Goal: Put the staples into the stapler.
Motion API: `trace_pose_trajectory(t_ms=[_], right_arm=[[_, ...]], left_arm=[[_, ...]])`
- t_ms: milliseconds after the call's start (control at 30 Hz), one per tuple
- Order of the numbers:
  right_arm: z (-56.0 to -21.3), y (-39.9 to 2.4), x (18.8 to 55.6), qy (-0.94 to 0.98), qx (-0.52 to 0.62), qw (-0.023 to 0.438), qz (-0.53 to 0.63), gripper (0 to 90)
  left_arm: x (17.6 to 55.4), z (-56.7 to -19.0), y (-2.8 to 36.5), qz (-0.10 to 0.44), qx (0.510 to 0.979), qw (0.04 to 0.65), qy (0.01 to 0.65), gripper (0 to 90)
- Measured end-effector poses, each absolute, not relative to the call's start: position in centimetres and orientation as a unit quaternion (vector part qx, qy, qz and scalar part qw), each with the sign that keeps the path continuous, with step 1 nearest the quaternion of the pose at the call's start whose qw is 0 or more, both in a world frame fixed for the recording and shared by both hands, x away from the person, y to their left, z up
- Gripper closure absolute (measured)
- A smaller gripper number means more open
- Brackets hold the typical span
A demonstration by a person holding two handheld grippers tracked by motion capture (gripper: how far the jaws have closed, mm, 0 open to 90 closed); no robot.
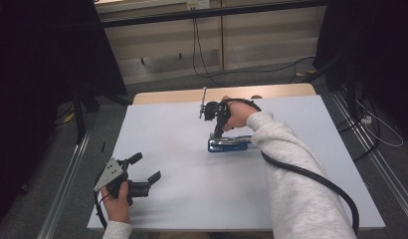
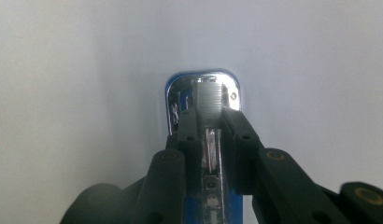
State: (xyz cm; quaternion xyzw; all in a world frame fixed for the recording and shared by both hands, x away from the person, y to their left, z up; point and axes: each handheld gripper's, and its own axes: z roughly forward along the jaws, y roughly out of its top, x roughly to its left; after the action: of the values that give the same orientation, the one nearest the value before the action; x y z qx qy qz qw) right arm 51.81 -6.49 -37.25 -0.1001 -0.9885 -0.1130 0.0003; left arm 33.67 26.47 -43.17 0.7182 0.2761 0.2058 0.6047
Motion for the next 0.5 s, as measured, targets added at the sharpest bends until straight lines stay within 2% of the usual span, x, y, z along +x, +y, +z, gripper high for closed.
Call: trace_pose_trajectory(t_ms=[500], right_arm=[[-38.4, -6.5, 51.9, -0.99, -0.091, 0.003, -0.11, 78.5]], left_arm=[[33.7, -43.2, 26.4, 0.205, 0.718, 0.605, 0.276, 2.3]])
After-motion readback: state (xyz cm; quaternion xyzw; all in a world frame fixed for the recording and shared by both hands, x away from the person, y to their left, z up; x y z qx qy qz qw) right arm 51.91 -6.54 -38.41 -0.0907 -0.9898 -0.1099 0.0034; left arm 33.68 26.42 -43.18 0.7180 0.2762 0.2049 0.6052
